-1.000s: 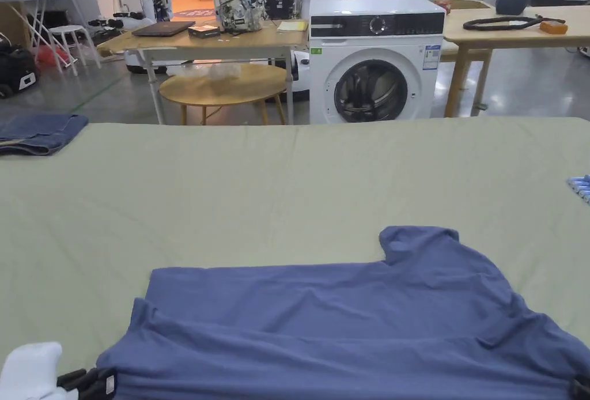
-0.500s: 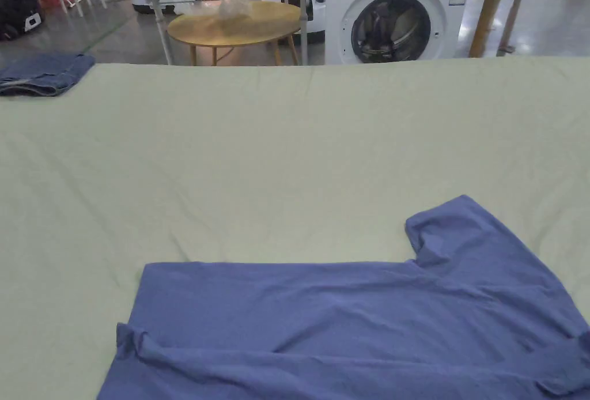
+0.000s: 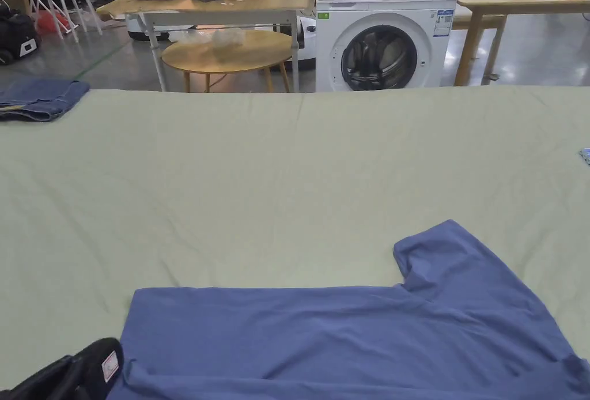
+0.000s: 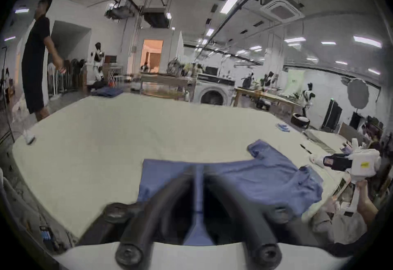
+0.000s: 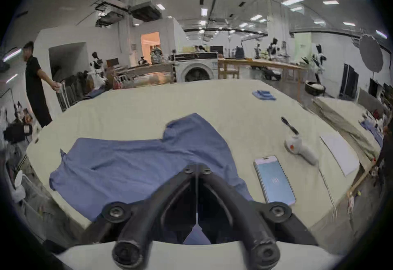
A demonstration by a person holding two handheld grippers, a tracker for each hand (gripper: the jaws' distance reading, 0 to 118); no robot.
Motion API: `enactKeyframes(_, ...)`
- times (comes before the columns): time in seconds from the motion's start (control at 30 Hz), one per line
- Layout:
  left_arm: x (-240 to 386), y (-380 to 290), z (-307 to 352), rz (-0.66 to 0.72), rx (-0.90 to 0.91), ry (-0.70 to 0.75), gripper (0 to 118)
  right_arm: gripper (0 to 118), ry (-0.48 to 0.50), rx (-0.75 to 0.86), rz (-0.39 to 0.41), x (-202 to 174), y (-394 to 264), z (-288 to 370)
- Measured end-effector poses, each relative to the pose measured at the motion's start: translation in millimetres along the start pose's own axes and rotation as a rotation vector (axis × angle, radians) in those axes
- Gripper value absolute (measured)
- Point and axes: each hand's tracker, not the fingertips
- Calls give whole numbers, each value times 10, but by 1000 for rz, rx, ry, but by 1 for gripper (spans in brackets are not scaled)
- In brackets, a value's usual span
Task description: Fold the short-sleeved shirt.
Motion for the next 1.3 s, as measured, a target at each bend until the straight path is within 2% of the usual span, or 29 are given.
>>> enactKeyframes(0.07,10,42,-6,2,0,-45,0,0,59,-14,24,-39,-1,-38)
enactKeyframes(0.1,2,45,-55,29,-66,-40,0,0,39,-15,23,-74,-9,-56)
enactKeyframes(0.13,5,48,-75,17,-29,-15,0,0,35,-13,27,-88,-23,-78)
enactKeyframes(0.23,-182,100,-298,33,-89,-6,0,0,56,-19,12,-87,-35,-94)
enactKeyframes(0.27,-253,140,-379,43,-106,-10,4,0,64,-17,2,-99,-31,-80)
enactKeyframes(0.3,-386,205,-512,54,-122,-20,33,0,74,-17,-5,-88,-45,-70)
enactKeyframes(0.33,-469,258,-670,64,-203,-13,53,0,76,-19,-5,-82,-59,-66)
enactKeyframes(0.47,-702,413,-1622,54,-412,17,56,0,84,-41,-20,-26,-130,-62)
enactKeyframes(0.67,-1203,221,-2856,82,-655,127,56,0,59,-87,-37,76,-250,-27)
enactKeyframes(0.7,-1266,139,-2941,64,-674,159,49,0,46,-94,-42,100,-264,-18)
enactKeyframes(0.73,-1324,63,-3072,67,-711,176,33,0,40,-100,-45,130,-277,-12)
enactKeyframes(0.8,-1364,-75,-3196,122,-763,187,26,0,17,-113,-49,172,-281,5)
enactKeyframes(0.83,-1439,-102,-3184,90,-725,180,20,0,13,-116,-52,201,-278,1)
enactKeyframes(0.9,-1370,-48,-3177,28,-731,164,0,0,18,-120,-77,267,-249,-60)
enactKeyframes(0.97,-1403,-40,-3237,18,-739,151,0,0,39,-133,-88,334,-103,-248)
enactKeyframes(1.0,-1386,-55,-3276,15,-755,163,0,14,34,-132,-81,366,13,-396)
enactKeyframes(1.07,-1352,-85,-3352,-3,-769,181,0,56,22,-171,-48,433,345,-776)
enactKeyframes(1.17,-1458,-76,-3381,33,-795,198,0,59,69,-318,-103,664,688,-1607)
enactKeyframes(1.23,-1488,-59,-3358,58,-799,191,0,59,-6,-431,-86,786,793,-2225)
enactKeyframes(1.3,-1535,-63,-3362,100,-795,192,0,50,-60,-559,-62,870,759,-2779)
